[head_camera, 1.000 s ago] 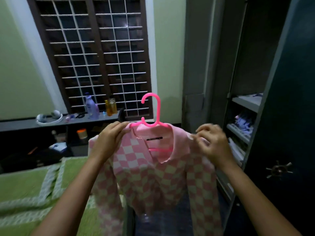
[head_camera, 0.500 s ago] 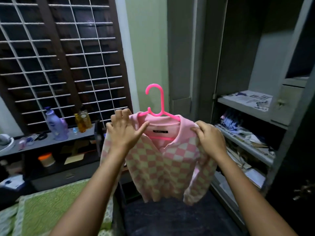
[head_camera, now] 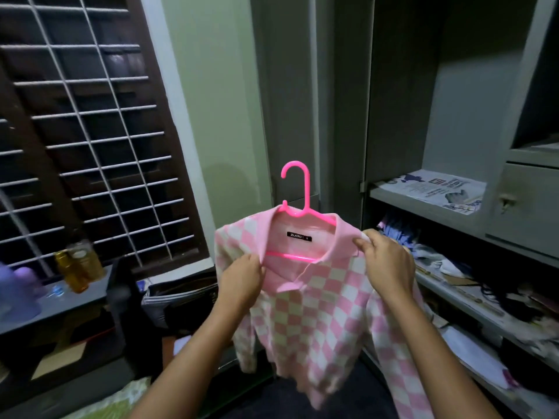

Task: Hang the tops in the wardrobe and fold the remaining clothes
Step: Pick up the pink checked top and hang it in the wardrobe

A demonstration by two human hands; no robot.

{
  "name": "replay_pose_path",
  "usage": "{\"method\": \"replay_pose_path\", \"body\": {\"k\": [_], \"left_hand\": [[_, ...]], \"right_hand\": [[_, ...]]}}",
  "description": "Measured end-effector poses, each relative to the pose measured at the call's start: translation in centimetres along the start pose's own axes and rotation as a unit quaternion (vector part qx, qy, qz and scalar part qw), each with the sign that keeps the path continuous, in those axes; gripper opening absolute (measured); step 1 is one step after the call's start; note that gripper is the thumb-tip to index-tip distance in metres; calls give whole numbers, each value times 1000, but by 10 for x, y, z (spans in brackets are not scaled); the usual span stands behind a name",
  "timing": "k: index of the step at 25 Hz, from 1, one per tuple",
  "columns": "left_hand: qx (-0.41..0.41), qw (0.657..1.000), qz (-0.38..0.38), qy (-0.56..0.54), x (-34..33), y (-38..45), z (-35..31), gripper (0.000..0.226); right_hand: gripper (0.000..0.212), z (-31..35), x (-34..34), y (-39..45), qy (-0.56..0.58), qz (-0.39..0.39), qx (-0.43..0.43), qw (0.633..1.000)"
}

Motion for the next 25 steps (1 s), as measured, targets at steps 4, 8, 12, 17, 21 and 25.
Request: {"method": "replay_pose_path", "body": {"k": [4,8,12,17,21,25], "left_hand": [[-119,982,-147,4,-16,67,22,45],[-167,951,-156,-209,-4,161,26,42],[-296,896,3,-330,-29,235,-7,56],[-387,835,-64,-387,-60,313,-59,10],[-417,810,-202,-360,-75,366,-96,8],[-421,759,-265,-420,-81,397,-131,9]], "right_hand": [[25,-34,-9,57,19,22,43,999],[21,-75,6,110,72,49,37,996],[9,-126,13,147,102,72,-45,991],[21,-154,34,176,164,55,-134,976],[23,-133,52,179,96,-198,-84,972],[20,-130,78,177,-7,-207,-98,974]]}}
Point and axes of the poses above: each hand's wrist, its own y-axis towards the middle knuckle, its own x-axis out of the back of the hand, z = x × y, the point moved 1 cm from there along y, towards the middle knuckle, and after that the axes turned 14 degrees about -x, right-handed, at the moved point
